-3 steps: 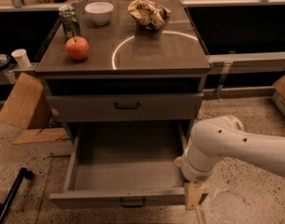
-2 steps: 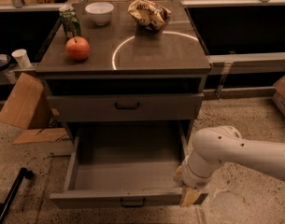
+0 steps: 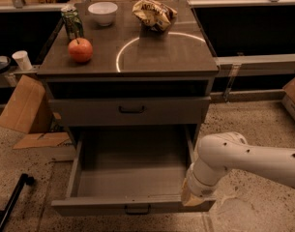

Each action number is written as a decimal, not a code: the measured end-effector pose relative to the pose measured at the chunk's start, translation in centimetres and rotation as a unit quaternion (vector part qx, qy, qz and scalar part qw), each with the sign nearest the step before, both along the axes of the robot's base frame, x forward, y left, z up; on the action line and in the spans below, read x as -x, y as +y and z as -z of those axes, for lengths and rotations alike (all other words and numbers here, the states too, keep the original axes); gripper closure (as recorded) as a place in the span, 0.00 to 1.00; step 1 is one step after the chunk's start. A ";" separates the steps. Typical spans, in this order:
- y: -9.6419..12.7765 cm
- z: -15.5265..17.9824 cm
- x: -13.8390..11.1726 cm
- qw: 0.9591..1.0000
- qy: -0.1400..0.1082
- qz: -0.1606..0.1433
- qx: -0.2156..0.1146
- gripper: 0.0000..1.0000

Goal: Close middle drawer

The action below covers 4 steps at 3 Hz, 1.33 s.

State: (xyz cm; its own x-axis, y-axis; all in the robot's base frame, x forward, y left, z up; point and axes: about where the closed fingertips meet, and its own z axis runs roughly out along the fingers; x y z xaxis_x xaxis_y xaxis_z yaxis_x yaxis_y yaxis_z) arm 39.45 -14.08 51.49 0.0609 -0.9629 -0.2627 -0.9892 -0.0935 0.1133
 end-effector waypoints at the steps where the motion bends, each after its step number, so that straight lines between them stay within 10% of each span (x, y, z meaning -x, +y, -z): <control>1: -0.1 2.8 0.8 1.000 0.003 -0.005 0.002 1.00; 4: 2.0 11.4 3.1 0.999 -0.001 -0.032 0.015 1.00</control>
Offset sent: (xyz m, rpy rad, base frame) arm -0.0340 -0.0017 -0.0854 -0.0152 -0.0146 0.0239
